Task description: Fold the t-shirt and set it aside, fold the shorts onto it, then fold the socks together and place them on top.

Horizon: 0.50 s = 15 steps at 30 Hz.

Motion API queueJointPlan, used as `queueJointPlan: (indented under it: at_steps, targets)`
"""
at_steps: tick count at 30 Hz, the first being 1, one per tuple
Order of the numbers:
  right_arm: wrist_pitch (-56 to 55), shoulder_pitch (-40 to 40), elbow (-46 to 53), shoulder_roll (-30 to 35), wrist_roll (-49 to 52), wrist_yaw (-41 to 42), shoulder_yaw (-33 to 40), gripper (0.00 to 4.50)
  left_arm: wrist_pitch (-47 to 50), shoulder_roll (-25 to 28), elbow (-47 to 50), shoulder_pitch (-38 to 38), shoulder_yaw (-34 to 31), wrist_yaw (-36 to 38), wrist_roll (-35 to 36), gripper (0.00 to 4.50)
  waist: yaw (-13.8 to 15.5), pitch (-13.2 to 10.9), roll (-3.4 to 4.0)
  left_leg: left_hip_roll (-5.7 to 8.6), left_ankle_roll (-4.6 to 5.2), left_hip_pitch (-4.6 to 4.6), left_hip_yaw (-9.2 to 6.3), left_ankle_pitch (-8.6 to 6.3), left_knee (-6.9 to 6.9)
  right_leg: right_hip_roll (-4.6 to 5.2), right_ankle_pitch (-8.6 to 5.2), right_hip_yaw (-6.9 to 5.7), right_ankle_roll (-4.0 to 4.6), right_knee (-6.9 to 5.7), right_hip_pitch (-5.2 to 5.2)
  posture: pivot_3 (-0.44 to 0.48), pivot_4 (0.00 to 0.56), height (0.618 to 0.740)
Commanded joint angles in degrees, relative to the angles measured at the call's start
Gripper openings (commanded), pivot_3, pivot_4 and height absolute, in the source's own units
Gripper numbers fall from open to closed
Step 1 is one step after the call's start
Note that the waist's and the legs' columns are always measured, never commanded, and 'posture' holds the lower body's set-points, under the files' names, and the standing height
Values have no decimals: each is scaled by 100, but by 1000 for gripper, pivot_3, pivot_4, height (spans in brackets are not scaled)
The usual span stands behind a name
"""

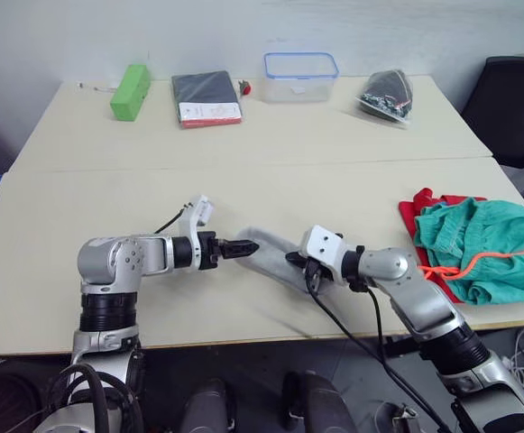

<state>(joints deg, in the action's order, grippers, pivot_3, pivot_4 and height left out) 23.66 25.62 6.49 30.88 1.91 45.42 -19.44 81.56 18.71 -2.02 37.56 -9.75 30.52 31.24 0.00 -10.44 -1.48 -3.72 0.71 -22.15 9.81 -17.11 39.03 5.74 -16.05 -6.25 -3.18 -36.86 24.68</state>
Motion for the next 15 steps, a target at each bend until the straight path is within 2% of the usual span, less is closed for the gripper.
queueJointPlan:
  at_steps: [1, 5, 6, 9, 15]
  targets:
    - [108, -166, 145, 16, -22, 14, 41, 0, 65, -171, -402, 94, 73, -46, 58, 4459, 4, 0, 0, 1, 0, 0, -3, -1, 0, 4, 0, -3, 0, 1, -2, 0, 150, 740]
    - [104, -277, 231, 46, -34, 19, 81, 0, -29, -192, -501, 150, 186, 106, 128, 4459, 0, 0, 0, 2, 0, 0, -9, -3, 0, 17, 0, -8, 0, 3, -6, 0, 150, 740]
    - [105, -290, 242, 48, -36, 21, 97, 0, -12, -191, -492, 154, 211, 141, 152, 4275, -3, 0, 0, 2, 0, 0, -9, -3, -1, 18, 0, -8, 0, 3, -6, 0, 150, 740]
    - [103, -304, 248, 55, -46, 24, 125, 0, 46, -172, -458, 170, 245, 205, 207, 3570, -7, 0, 0, 1, -1, -2, -9, -3, -2, 17, 0, -9, 0, 5, -4, 0, 150, 740]
    - [32, -295, 171, 39, -104, -13, 110, 0, 61, -72, -286, 156, 209, 216, 289, 1707, -25, 0, 1, -2, -2, -5, -7, -4, -7, 15, 0, -10, 0, 13, -1, 0, 150, 740]
